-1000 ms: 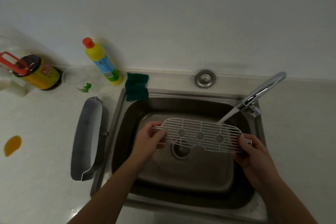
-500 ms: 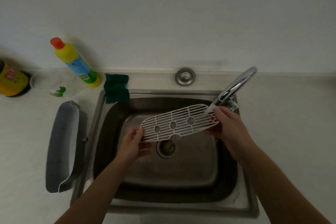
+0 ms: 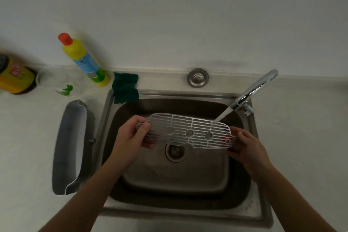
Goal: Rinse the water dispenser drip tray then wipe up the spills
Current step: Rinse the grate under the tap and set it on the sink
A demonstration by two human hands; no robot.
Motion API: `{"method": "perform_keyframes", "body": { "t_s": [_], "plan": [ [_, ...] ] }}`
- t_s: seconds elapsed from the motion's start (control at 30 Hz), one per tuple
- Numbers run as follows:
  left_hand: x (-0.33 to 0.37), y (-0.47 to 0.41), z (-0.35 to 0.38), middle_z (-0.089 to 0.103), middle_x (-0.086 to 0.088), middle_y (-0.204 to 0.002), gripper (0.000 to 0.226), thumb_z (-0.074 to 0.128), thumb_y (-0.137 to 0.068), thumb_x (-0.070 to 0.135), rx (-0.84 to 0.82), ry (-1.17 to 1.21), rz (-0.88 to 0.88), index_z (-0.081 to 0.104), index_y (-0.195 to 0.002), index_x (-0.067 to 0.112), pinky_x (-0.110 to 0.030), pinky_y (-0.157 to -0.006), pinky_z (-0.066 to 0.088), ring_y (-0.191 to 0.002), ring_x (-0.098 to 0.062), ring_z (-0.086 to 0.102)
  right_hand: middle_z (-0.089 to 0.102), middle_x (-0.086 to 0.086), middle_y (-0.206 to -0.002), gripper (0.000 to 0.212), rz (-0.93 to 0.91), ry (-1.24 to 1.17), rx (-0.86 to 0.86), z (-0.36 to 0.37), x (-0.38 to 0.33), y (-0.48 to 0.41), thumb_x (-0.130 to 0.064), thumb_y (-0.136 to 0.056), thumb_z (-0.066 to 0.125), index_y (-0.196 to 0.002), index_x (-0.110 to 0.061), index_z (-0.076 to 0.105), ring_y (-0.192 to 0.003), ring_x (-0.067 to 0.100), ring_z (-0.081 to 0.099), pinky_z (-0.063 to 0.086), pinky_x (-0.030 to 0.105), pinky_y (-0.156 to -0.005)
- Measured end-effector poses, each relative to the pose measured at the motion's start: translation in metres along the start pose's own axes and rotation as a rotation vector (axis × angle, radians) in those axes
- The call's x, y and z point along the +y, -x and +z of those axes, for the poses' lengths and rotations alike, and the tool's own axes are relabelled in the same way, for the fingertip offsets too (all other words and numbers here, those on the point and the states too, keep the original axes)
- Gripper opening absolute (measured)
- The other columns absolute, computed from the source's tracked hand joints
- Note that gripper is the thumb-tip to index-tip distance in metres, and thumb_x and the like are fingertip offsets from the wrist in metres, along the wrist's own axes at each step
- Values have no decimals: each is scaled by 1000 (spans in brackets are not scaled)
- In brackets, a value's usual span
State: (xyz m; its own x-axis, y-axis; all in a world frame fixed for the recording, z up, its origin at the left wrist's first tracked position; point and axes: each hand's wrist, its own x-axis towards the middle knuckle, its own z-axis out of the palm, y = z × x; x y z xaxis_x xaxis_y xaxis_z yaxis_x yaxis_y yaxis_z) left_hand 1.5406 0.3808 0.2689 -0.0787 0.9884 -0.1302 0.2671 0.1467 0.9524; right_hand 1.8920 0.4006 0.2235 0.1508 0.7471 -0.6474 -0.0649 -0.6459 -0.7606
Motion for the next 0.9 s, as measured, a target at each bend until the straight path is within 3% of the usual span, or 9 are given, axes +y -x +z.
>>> {"method": "perform_keyframes", "body": {
  "t_s": [0.1, 0.2, 0.27, 0.33, 0.5, 0.6, 0.73, 0.8, 0.9],
  "plan": [
    [0, 3, 5, 78, -4, -96, 16, 53, -107, 24, 71, 89, -175, 67, -99, 21, -28, -62, 63, -81, -24, 78, 70, 5, -122, 33, -43, 330, 91, 2, -6, -28, -14, -106, 46, -134, -22, 63, -103, 24, 70, 60, 47, -86],
    [2, 4, -1, 79, -5, -93, 17, 53, -107, 25, 129, 99, -271, 66, -103, 14, -29, -61, 63, -80, -26, 79, 69, 10, -125, 32, -181, 576, 152, -4, -34, -51, -16, -101, 53, -130, -23, 64, -111, 32, 66, 53, 57, -100],
    [9, 4, -10, 79, 0, -93, 15, 54, -106, 24, 157, 11, -227, 65, -103, 14, -26, -60, 63, -79, -20, 79, 72, 10, -118, 30, -217, 535, 255, -12, -57, -60, -26, -92, 63, -121, -21, 68, -111, 34, 67, 53, 56, -101],
    [21, 3, -22, 78, 8, -92, 12, 55, -105, 23, 199, -96, -149, 65, -101, 17, -20, -57, 60, -76, -13, 78, 73, 12, -113, 43, -178, 420, 303, -18, -69, -65, -29, -80, 65, -121, -19, 69, -108, 37, 68, 55, 59, -99],
    [34, 17, -44, 79, -2, -95, 14, 56, -106, 28, 262, 0, -64, 68, -99, 30, -28, -58, 64, -76, -18, 80, 70, 12, -115, 26, -157, 431, 115, -6, -31, -41, -17, -95, 65, -121, -21, 65, -104, 31, 69, 59, 57, -93],
    [9, 33, -34, 79, -4, -95, 14, 56, -105, 28, 213, 6, -154, 68, -98, 29, -30, -60, 64, -79, -22, 80, 70, 1, -112, 23, -99, 429, 15, 2, 20, -13, -22, -93, 68, -114, -31, 64, -102, 22, 69, 60, 52, -91],
    [-37, 51, -12, 76, -11, -85, 12, 60, -104, 18, 192, -171, -371, 65, -95, 12, -43, -65, 67, -78, -26, 79, 69, 6, -111, 42, -71, 489, -18, 7, 79, 16, -13, -93, 67, -133, -18, 57, -98, 23, 68, 60, 46, -84],
    [-44, 61, -10, 77, -11, -85, 12, 60, -104, 18, 208, -133, -398, 66, -95, 14, -42, -64, 67, -78, -26, 79, 67, -1, -106, 52, -74, 496, -16, 6, 94, 28, -15, -90, 70, -139, -22, 52, -91, 16, 67, 56, 32, -70],
    [-41, 76, -11, 79, -2, -89, 11, 58, -105, 23, 236, -62, -356, 66, -100, 16, -34, -62, 66, -78, -22, 80, 67, 0, -110, 57, -121, 528, -7, 1, 103, 37, -15, -90, 68, -144, -25, 49, -86, 9, 66, 49, 23, -63]
  ]
}}
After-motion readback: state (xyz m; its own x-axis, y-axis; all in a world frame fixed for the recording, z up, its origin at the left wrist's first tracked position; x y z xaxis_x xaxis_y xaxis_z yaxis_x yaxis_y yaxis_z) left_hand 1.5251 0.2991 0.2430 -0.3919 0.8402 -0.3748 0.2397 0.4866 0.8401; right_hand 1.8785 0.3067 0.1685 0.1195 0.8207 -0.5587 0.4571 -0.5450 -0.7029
